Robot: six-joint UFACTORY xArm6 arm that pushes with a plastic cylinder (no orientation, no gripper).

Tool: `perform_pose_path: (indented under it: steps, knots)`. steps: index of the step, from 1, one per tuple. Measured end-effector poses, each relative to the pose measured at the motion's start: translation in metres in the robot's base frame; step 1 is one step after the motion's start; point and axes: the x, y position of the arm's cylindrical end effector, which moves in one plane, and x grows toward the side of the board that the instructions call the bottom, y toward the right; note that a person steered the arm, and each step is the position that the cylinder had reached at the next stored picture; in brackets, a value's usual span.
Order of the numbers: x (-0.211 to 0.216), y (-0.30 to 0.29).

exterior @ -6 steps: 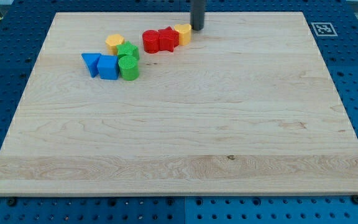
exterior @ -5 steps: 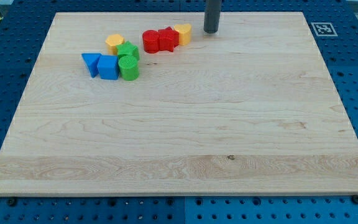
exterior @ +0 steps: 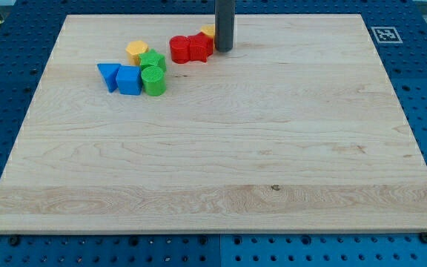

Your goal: Move the yellow heart towards the yellow hexagon

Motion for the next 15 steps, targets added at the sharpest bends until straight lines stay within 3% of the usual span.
perform_pose_path:
  steps: [2, 4, 7, 10, 15]
  knots:
    - [-0.052, -0.049]
    - [-0.081, -0.051]
    - [-0.081, -0.160]
    - [-0.071, -0.103]
    - [-0.011, -0.166]
